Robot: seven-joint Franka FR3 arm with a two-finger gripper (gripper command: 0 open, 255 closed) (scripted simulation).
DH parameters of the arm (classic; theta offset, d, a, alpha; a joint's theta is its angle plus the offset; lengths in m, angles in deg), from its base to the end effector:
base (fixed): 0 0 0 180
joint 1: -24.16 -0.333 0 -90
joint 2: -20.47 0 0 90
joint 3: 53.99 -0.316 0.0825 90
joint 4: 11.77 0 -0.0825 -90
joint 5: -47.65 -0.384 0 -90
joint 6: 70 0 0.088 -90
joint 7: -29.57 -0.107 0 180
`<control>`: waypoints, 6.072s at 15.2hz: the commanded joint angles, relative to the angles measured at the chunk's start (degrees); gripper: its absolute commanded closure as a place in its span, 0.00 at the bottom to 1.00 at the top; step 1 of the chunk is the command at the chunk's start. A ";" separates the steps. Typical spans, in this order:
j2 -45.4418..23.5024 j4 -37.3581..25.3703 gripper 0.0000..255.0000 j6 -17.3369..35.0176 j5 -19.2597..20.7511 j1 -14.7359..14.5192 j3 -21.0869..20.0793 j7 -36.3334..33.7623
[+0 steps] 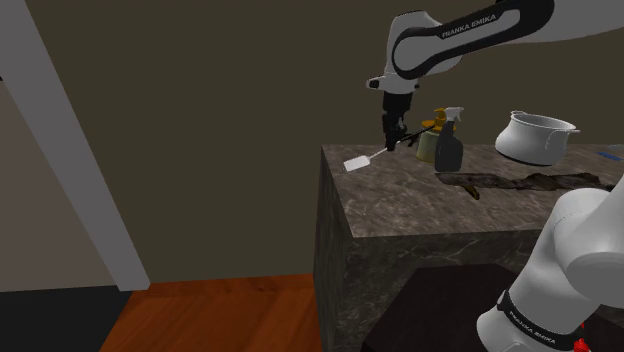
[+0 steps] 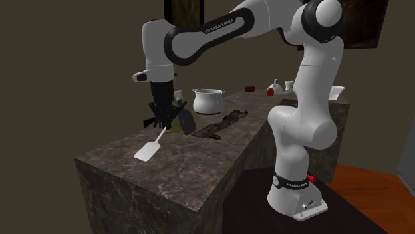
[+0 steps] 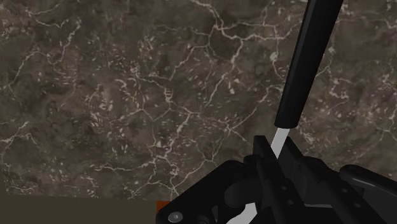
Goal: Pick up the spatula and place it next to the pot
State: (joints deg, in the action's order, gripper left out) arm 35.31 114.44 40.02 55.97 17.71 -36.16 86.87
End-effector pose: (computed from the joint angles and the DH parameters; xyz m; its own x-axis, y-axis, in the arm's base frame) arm 0.4615 -0.1105 0.4812 0.6475 0.7592 -0.0660 0.7609 -0.6489 0.0010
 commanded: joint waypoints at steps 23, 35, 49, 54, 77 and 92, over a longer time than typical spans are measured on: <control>4.06 -11.47 1.00 -14.88 1.44 1.81 1.99 5.30; 8.56 -9.61 1.00 -14.78 7.07 7.94 12.55 20.41; 1.28 -18.70 1.00 -12.94 7.39 11.77 29.98 42.43; -6.76 -24.97 1.00 -11.89 2.06 12.09 38.97 53.15; -27.36 -24.97 1.00 -1.03 -17.06 21.65 46.19 73.37; -31.64 -16.83 1.00 9.26 -21.75 23.82 43.64 76.14</control>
State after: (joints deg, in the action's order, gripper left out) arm 4.19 97.28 48.66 34.75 41.27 7.81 162.79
